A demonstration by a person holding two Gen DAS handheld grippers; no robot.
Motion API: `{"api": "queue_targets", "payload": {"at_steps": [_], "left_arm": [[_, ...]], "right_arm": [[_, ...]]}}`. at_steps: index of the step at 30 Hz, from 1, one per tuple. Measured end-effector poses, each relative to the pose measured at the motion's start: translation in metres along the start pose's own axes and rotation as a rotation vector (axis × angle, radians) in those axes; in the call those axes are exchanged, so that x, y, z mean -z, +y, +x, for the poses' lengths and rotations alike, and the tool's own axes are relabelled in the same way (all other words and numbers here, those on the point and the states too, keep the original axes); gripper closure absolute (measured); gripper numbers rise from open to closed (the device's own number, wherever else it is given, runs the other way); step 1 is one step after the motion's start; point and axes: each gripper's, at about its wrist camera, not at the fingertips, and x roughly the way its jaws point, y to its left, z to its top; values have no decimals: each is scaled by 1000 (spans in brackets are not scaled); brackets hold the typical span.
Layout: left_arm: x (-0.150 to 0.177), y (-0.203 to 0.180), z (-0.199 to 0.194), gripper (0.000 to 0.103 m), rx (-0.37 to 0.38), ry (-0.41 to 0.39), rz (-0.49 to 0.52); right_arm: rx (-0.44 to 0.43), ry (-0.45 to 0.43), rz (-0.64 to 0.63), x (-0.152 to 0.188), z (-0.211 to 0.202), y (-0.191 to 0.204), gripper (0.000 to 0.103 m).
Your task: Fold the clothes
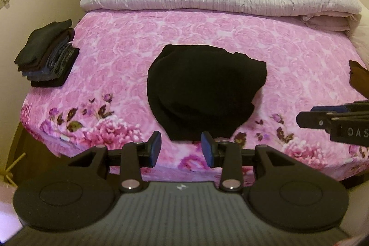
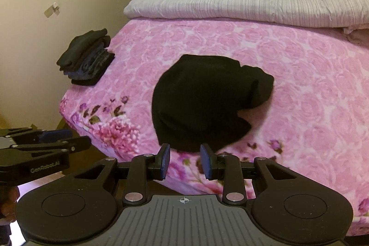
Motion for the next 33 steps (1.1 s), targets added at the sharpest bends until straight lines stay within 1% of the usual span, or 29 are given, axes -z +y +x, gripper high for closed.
{"api": "queue_targets", "payload": {"at_steps": [5, 9, 12, 14, 16, 18, 22, 23, 26, 29, 30, 31, 32, 33], "left_arm": [[-4, 25, 19, 69, 37, 5, 19], [-3, 33, 48, 69, 74, 37, 51], [0, 32, 71, 69, 75, 68, 79], [1, 28, 80, 69, 80, 74, 94], [-1, 21, 85, 69, 117, 65, 114], [-5, 9, 90, 69, 152, 55, 144], [-16, -26, 100, 69, 172, 29, 231], [-18, -35, 103, 69, 175, 24, 256], [-27, -69, 114, 69, 170, 7, 333], [-41, -102, 132, 67, 149, -2, 407], [-47, -113, 139, 67, 147, -1, 431], [-53, -124, 147, 67, 147, 4, 454], [-60, -135, 154, 66, 147, 10, 478], [-67, -148, 163, 66, 144, 12, 500]], "right_arm": [[38, -1, 29, 3, 11, 20, 72], [74, -3, 55, 7, 14, 27, 72], [103, 2, 78, 11, 13, 24, 72], [123, 4, 94, 13, 13, 22, 72], [138, 6, 123, 15, 12, 13, 72], [155, 1, 175, 19, 12, -4, 72], [179, 4, 316, 25, 19, -51, 72], [174, 5, 361, 28, 23, -67, 72], [164, 9, 477, 31, 33, -109, 72], [157, 0, 521, 22, 42, -147, 72], [163, -8, 527, 17, 46, -157, 57], [169, -15, 533, 11, 50, -167, 27], [174, -23, 539, 5, 54, -178, 17], [180, -29, 545, 0, 57, -188, 14]]}}
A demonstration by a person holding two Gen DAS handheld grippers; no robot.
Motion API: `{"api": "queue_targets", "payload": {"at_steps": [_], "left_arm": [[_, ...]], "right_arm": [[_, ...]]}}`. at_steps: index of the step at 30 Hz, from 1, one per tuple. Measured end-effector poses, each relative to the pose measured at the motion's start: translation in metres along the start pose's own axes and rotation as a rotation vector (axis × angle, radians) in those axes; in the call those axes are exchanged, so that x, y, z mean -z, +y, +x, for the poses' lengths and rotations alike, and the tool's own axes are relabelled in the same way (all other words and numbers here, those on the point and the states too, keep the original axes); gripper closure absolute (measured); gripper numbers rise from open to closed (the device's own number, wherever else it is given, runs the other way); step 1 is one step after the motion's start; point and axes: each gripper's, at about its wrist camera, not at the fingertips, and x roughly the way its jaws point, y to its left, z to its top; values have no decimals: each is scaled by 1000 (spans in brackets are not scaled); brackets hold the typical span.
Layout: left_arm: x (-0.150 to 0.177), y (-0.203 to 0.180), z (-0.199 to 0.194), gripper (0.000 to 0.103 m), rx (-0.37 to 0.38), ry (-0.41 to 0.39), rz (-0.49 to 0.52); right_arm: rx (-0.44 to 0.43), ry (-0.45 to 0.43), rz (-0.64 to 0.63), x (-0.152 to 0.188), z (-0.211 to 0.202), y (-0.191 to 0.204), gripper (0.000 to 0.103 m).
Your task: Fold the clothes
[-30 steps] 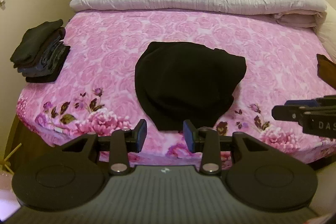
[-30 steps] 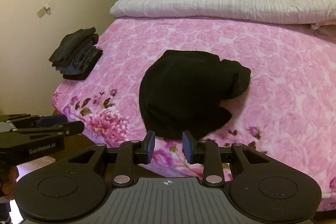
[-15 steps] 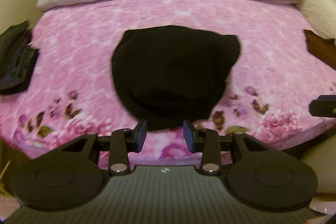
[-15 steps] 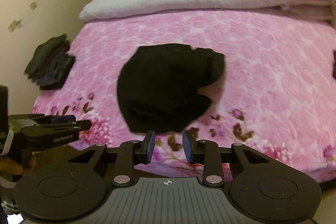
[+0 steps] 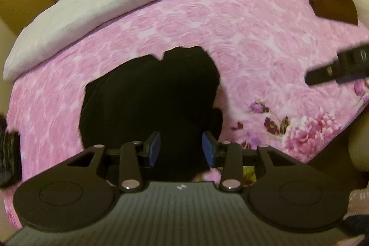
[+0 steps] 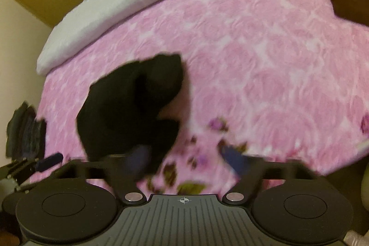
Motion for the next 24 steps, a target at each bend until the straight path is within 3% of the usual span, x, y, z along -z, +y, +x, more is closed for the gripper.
{"api": "queue_targets", "payload": {"at_steps": [3, 11, 15, 16, 17, 20, 24], "left_arm": [[-27, -13, 25, 65, -32, 7, 47], [-66, -36, 92, 65, -4, 83, -1], [-64, -37, 135, 65, -97, 154, 1], [-62, -29, 139, 75, -97, 156, -9], [-61, -21, 143, 99, -97, 158, -18], [-59, 32, 128, 98, -67, 88, -171], [-40, 139, 86, 98, -241, 8, -308]], "right_arm": [[4, 0, 21, -28, 18, -19, 14], [1, 95, 42, -71, 66, -45, 14], [-3, 148, 44, -72, 89, -45, 14], [-6, 162, 47, -72, 94, -46, 14], [-6, 175, 49, -73, 98, -46, 14], [-6, 206, 48, -76, 110, -43, 14], [-23, 221, 41, -85, 121, -29, 14]]}}
